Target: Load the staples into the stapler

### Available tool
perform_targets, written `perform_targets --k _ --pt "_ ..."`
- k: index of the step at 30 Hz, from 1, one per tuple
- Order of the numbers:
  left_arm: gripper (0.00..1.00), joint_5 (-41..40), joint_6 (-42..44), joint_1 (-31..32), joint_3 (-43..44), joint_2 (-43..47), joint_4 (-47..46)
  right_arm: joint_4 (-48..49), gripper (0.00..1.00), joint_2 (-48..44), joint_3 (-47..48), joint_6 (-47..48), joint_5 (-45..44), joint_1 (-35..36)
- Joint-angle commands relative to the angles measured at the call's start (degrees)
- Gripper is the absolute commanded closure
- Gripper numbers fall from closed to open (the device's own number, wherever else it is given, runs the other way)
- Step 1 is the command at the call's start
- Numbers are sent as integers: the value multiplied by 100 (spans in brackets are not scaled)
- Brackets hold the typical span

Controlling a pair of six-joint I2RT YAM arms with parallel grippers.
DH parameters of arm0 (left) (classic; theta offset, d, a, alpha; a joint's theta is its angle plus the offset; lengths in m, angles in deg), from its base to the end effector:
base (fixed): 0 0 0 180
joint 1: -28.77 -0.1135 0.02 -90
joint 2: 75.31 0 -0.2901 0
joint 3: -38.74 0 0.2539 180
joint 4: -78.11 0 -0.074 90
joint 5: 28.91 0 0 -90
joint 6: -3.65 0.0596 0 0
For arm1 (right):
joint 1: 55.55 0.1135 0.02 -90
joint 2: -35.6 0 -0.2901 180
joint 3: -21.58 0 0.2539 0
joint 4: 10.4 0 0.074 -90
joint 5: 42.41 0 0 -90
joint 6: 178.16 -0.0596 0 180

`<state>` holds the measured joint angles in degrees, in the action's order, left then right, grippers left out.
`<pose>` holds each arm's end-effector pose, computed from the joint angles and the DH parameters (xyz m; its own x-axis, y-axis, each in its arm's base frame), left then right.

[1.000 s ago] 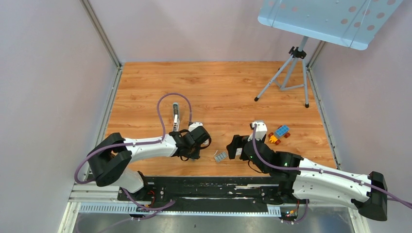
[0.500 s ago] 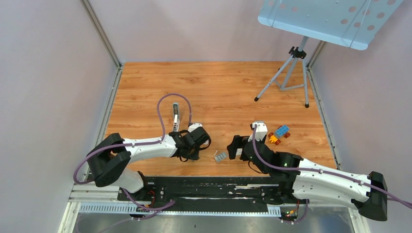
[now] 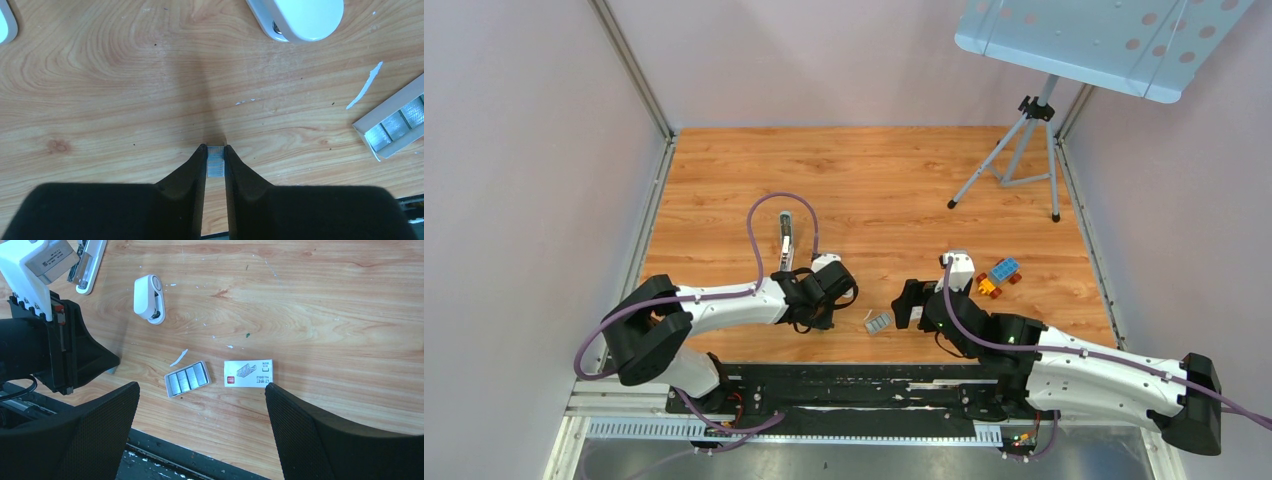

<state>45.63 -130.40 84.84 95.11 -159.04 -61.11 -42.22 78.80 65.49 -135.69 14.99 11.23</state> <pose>0.1598 -0.2091 0.1632 -0.8898 0.1222 -0.4396 0.1748 0.9813 -0.0811 0.0960 0.1424 0.2511 -0.5745 0.2371 -0.7834 -0.2497 0.8607 0.4436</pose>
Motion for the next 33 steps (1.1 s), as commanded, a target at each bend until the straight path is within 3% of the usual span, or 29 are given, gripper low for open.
perform_targets --k 1,13,19,27,33 --pt "81 -26 52 53 -34 34 -63 -178 0 -84 -112 -63 -105 57" --pt "82 -143 1017 -351 649 307 243 -180 0 -64 -145 -47 -37 57" --pt "82 -344 1685 -1004 983 752 316 -180 0 -95 -113 84 -62 61" --pt "83 153 2257 -2473 705 1015 -366 -189 0 -10 19 245 -36 58" --pt "83 114 2600 -2879 503 970 -874 -176 0 120 50 427 63 61"
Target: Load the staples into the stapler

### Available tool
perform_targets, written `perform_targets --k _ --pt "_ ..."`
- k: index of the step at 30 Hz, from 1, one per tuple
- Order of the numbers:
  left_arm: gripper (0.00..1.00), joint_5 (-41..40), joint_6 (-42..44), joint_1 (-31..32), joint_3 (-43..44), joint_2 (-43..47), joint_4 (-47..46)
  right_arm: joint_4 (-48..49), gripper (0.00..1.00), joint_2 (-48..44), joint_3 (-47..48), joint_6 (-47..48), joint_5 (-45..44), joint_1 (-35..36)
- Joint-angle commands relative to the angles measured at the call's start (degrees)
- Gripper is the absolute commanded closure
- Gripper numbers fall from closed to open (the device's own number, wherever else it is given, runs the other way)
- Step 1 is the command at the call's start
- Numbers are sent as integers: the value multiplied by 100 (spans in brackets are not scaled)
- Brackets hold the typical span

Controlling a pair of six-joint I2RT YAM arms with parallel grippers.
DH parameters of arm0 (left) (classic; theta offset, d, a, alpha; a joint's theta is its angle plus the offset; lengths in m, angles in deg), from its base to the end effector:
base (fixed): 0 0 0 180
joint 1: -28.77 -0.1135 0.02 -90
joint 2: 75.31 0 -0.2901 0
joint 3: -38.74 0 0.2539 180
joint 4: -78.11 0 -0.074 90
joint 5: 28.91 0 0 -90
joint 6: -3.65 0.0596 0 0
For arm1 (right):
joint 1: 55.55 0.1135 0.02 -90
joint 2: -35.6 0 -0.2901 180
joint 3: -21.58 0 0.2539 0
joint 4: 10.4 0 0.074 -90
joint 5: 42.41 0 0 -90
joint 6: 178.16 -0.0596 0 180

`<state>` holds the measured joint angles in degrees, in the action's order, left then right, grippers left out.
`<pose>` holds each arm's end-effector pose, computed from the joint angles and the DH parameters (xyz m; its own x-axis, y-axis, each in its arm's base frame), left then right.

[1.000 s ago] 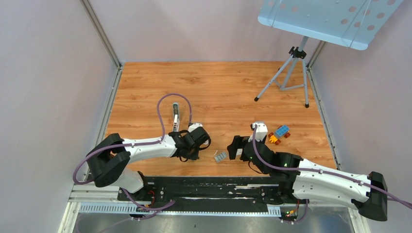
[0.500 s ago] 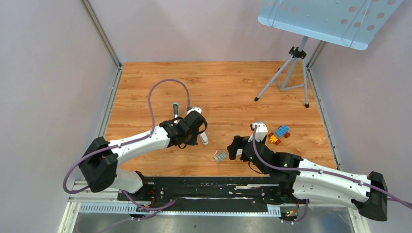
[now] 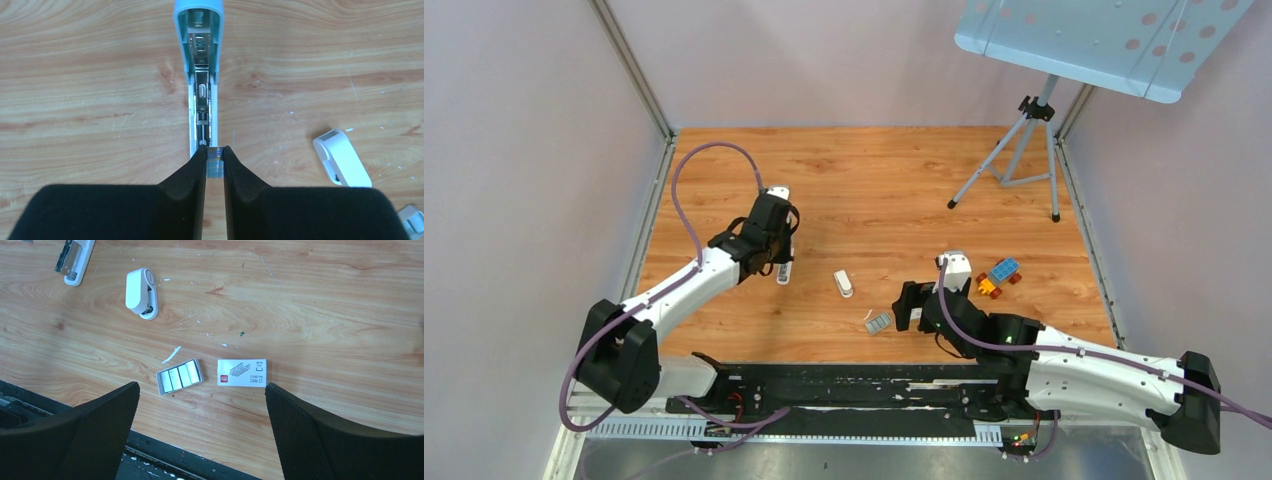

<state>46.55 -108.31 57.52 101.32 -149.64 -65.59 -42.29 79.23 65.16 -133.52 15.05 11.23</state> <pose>0.2512 -0.1207 0.2432 -0.7238 -0.0158 -0.6898 0.0515 0.9957 -0.0768 0.0962 0.1430 0.2477 -0.5698 0.1934 -0.7987 -0.2695 0.8742 0.4039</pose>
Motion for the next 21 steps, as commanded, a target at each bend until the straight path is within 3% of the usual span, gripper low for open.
perform_targets --k 1,21 --pt "83 -8 420 -177 -122 26 -426 -186 0 95 97 223 69 57" --pt "83 -49 263 -208 -1036 83 -1365 -217 0 143 94 110 171 58"
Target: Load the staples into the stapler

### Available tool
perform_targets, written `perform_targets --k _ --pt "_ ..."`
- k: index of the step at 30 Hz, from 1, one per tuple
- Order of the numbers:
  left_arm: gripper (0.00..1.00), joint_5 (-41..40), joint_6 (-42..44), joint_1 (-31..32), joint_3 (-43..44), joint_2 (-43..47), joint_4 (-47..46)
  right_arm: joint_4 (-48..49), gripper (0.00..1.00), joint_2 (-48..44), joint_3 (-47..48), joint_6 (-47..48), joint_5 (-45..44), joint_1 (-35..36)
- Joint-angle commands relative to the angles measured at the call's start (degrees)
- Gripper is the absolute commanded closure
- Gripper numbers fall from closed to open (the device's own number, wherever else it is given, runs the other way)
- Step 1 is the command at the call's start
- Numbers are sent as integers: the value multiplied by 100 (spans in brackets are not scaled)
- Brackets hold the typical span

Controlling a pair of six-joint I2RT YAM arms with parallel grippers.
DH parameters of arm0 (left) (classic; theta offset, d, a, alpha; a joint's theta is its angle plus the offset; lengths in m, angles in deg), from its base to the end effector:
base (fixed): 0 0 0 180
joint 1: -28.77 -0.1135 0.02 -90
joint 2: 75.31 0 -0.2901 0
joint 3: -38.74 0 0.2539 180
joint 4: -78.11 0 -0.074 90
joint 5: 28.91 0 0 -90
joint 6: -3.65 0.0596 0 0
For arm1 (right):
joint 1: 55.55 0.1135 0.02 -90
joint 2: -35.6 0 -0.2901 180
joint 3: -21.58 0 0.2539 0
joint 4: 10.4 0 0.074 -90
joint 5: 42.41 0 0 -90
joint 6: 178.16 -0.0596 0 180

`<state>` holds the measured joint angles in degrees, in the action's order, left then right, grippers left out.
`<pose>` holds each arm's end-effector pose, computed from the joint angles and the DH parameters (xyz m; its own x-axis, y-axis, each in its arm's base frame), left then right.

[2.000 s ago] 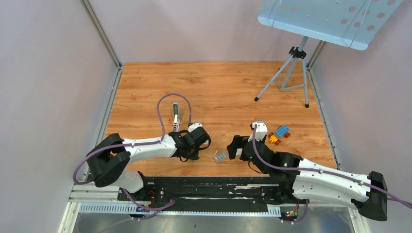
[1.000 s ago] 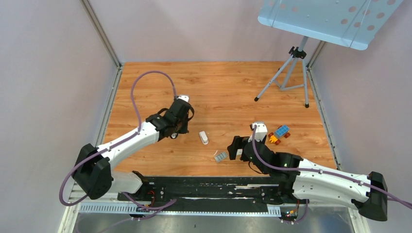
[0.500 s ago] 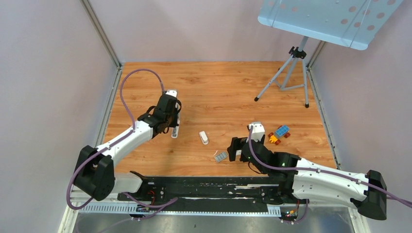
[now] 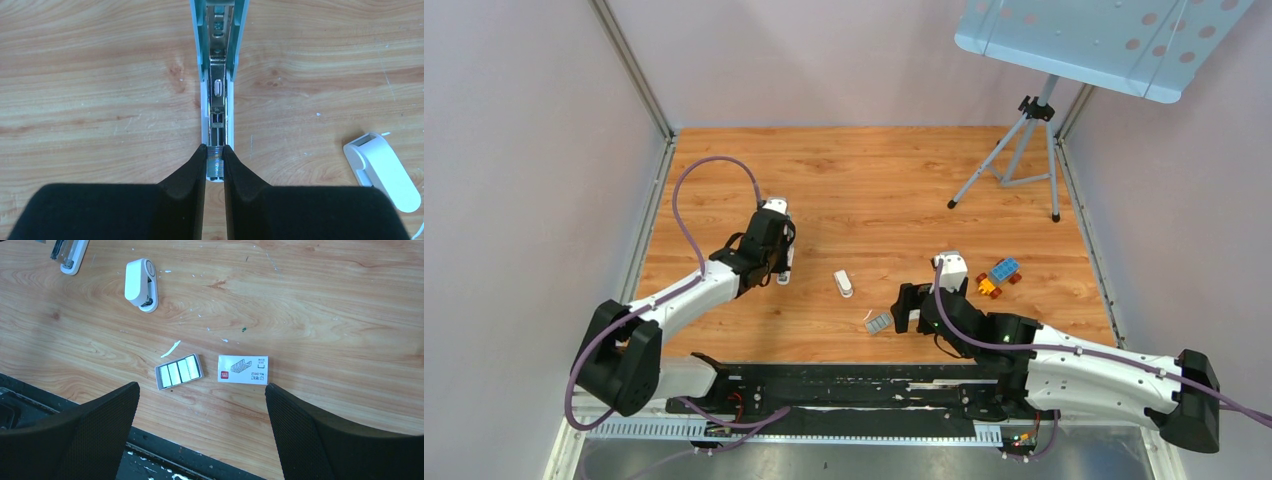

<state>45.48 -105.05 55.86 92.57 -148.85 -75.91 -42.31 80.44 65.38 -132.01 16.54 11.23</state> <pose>0.2464 -0.1080 0.2121 -0.6904 0.0063 -0.7234 0.0527 0.9977 -0.0416 0.0965 0.1470 0.2454 -0.5819 0.1491 -0.7995 -0.2962 0.8767 0.3790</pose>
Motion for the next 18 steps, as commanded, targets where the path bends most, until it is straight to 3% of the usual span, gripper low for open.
perform_targets --k 1,18 --pt "83 59 -64 -44 -192 5 -349 -215 0 20 76 -47 21 54" --pt "83 140 -4 -46 -293 -161 -494 -215 0 69 72 -121 10 59"
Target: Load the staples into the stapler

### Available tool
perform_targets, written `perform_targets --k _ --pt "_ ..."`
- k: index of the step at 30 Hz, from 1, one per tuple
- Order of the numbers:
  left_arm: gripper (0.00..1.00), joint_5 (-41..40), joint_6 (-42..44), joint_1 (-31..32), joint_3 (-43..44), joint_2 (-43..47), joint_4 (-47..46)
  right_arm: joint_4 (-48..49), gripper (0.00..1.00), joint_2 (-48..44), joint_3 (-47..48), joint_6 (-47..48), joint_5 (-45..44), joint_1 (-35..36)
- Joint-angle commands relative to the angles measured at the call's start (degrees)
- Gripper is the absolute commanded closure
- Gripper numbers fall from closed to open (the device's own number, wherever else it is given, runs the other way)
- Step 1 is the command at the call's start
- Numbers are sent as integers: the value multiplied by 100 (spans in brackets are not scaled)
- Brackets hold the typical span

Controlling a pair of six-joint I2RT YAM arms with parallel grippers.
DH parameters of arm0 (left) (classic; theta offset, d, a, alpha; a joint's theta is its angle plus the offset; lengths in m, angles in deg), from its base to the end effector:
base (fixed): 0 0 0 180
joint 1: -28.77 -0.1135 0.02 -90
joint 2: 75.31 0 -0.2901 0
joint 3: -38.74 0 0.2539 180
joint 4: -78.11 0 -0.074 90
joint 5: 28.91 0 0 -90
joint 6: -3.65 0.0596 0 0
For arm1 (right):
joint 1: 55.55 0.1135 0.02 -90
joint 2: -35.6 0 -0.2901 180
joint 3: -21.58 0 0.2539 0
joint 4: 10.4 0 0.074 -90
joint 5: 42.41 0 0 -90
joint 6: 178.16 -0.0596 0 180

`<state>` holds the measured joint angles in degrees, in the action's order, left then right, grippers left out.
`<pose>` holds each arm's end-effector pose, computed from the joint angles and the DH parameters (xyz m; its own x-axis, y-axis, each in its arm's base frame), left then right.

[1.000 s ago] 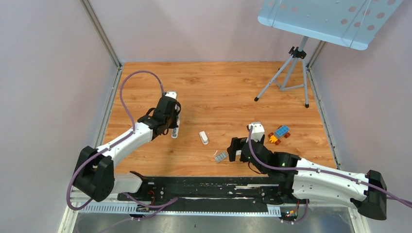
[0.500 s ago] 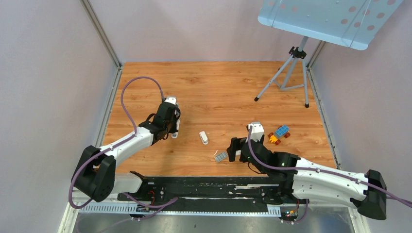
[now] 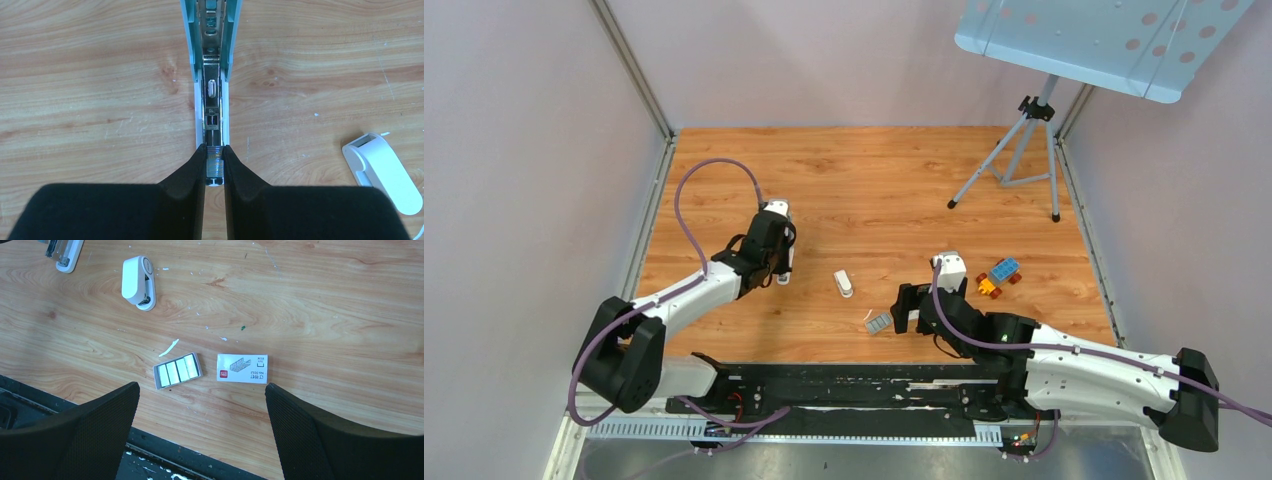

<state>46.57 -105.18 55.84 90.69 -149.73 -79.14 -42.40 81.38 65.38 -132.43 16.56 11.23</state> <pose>0.2468 -0.1093 0.2024 -0.6897 0.0016 -0.7241 0.0641 0.9962 -0.0589 0.0973 0.1488 0.2427 -0.5898 0.1423 -0.7949 -0.2894 0.8817 0.3725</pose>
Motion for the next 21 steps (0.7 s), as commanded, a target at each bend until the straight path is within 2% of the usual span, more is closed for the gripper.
perform_targets --k 1,21 --pt "83 22 11 -44 -110 -78 -178 -206 0 -30 72 -81 9 61" --pt "83 -7 51 -43 -118 -197 -133 -241 0 -123 51 -117 0 57"
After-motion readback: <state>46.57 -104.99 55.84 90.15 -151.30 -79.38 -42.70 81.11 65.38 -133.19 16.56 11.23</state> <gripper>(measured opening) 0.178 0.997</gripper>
